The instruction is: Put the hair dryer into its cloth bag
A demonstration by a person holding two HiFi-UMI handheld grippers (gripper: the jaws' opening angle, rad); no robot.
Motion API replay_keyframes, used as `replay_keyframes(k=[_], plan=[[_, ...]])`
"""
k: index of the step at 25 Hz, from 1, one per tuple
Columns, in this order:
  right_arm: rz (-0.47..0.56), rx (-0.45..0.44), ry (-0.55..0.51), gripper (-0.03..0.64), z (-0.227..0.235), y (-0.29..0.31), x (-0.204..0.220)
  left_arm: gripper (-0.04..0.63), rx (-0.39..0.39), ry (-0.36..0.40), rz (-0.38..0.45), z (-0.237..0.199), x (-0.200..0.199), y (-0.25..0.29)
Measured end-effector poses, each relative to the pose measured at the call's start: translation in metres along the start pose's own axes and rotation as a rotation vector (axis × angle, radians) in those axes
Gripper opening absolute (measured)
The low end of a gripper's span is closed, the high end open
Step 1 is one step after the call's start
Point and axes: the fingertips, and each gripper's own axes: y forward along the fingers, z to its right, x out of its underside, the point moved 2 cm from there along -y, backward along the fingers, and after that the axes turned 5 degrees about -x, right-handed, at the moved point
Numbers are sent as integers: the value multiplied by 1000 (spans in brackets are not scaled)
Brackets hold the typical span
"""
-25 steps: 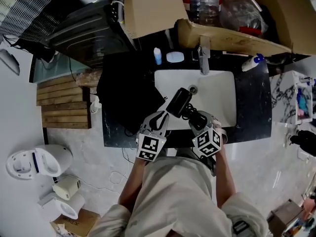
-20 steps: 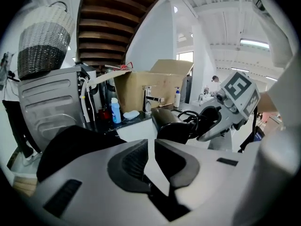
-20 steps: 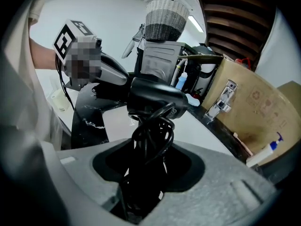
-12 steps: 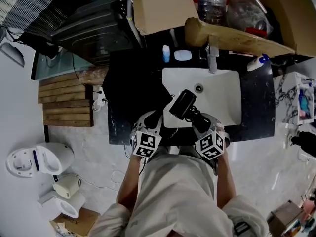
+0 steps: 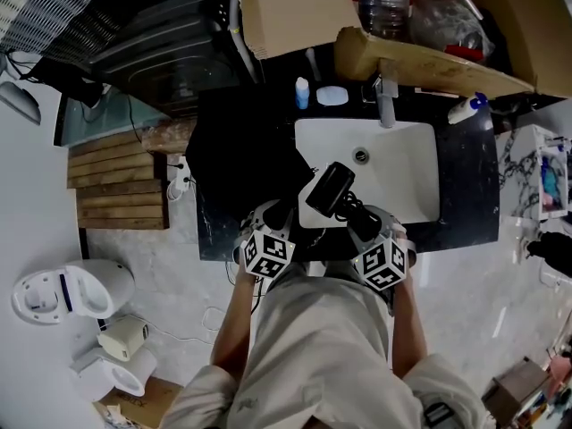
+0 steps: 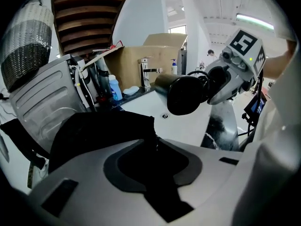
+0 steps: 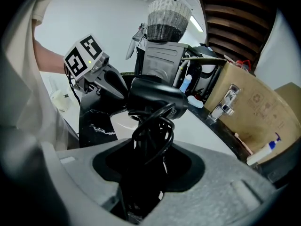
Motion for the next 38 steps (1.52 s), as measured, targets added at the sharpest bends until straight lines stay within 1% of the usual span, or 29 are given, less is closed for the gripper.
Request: replay_keyframes(k=[4, 8, 15, 20, 27, 33, 38], plan=[[-5, 7, 3, 192, 0, -1, 1, 30, -16, 26, -31, 0, 7, 6], [-7, 13, 5, 192, 0, -3, 3, 13, -13, 38, -39, 0, 8, 8], [1, 7, 4, 192, -3, -7, 0, 6, -5, -86, 40, -12, -8, -9], [3, -23, -13, 192, -11, -8, -2, 6, -19, -148, 85, -23, -20, -22], [6, -88, -46, 192, -29, -5, -7, 6, -33, -194, 143, -35, -36, -33], [20, -156, -61, 192, -47, 1, -15, 6, -42, -194, 164, -39, -42, -39], [20, -190, -80, 192, -59, 7, -22, 6, -39, -194, 180, -41, -47, -45]])
